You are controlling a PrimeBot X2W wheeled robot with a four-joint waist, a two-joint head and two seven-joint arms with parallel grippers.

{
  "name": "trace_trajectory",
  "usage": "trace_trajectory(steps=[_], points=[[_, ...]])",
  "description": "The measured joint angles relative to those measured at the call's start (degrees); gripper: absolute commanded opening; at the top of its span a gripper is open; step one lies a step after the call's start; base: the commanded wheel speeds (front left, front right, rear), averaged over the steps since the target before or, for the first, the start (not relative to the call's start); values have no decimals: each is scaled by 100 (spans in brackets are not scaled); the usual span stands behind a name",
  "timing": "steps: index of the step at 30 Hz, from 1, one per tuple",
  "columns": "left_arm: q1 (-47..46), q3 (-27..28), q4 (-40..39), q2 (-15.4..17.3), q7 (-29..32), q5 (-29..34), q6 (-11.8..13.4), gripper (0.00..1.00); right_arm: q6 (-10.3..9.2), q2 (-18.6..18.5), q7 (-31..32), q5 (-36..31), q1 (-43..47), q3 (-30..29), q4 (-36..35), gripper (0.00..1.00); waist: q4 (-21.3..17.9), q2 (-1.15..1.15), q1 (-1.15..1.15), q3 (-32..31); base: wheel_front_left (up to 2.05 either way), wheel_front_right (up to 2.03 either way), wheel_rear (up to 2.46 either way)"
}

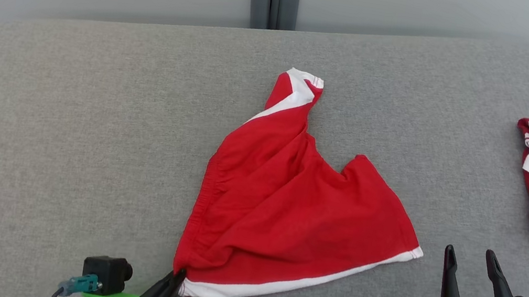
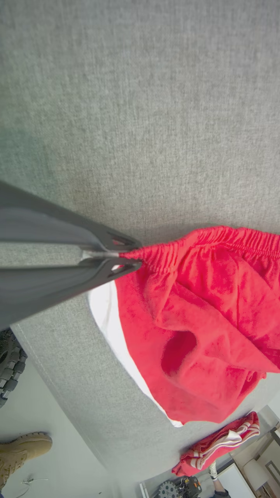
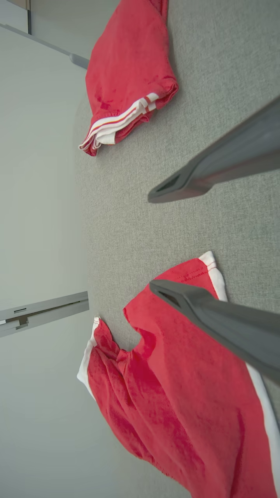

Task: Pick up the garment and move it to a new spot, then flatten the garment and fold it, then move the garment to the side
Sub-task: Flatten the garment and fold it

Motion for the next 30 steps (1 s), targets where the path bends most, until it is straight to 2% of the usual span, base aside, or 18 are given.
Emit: trace_trajectory(steps=[4,5,6,14,17,19,21,26,30], points=[[1,118,388,-132,-361,-57,-41,2,0,-1,-1,-31,36,-24,-3,100,172,0,0,-57,0,0,0],[4,170,452,-163,-481,-65,-46,46,0,-1,-1,-31,57,-23,-3,100,195,0,0,-84,0,0,0],[5,188,482,-183,-561,-78,-49,99,0,-1,-1,-31,80,-23,-2,100,208,0,0,-107,0,0,0],[262,375,564,-234,-1383,305,277,100,0,-2,-1,5,198,-93,-51,100,238,0,0,-372,0,0,0],[336,486,394,-112,-1490,1025,588,100,0,-3,-1,-18,277,-166,-187,100,241,0,0,-502,0,0,0],[476,867,68,-208,-1502,1327,764,100,0,-1,-1,-25,316,-226,-309,100,249,0,0,-574,0,0,0],[612,1150,-249,-305,-1515,1814,829,100,0,-2,0,-31,342,-269,-396,100,269,0,0,-631,0,0,0],[1092,1848,-728,-659,-1515,2698,762,100,0,-1,-1,-65,405,-257,-575,100,357,0,0,-752,0,0,0],[1344,2301,-924,-922,-1516,3065,302,100,0,-2,-1,22,462,-237,-621,100,416,0,0,-851,0,0,0]])
